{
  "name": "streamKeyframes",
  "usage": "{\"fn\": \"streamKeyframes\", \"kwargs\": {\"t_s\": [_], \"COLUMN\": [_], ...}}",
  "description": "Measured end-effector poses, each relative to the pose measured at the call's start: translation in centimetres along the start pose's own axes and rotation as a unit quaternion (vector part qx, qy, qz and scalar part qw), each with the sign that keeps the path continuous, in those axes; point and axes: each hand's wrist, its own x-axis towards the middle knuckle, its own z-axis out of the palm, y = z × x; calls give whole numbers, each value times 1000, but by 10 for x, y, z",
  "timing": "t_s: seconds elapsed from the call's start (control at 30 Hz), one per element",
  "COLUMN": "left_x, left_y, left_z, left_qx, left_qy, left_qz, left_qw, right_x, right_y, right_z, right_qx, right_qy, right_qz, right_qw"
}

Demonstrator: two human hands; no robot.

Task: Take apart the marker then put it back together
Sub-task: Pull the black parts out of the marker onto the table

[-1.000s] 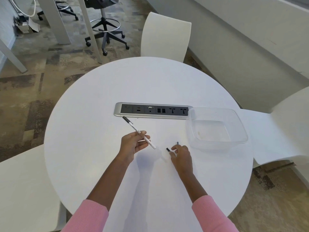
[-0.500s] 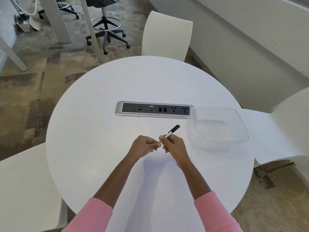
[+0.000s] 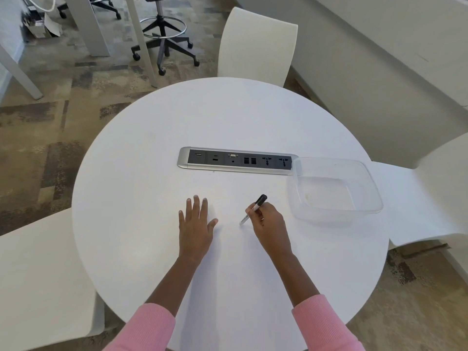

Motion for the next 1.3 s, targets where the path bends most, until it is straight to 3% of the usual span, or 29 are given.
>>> {"fn": "streamKeyframes", "kwargs": {"t_s": [0.1,0.2,0.73,0.9,1.07,1.3], "left_x": [-3,-6,-17,-16,-17,-18], "left_y": [-4,-8,-3,-4,-5,-4], "left_z": [12,23,11,12,16,14], "left_qx": [16,18,-17,-18,-29,-27], "left_qy": [-24,-36,3,0,31,28], "left_qz": [8,18,40,29,39,32], "left_qw": [1000,999,999,999,998,999], "right_x": [-2,-5,-13,-19,-20,-23], "right_y": [3,2,10,4,12,7], "right_z": [3,2,-1,-3,5,0], "right_qx": [-39,-36,-25,-26,-108,-102], "right_qy": [-18,14,61,100,9,72], "right_qz": [-4,-12,22,-45,-55,-82], "right_qw": [999,999,998,994,993,989]}}
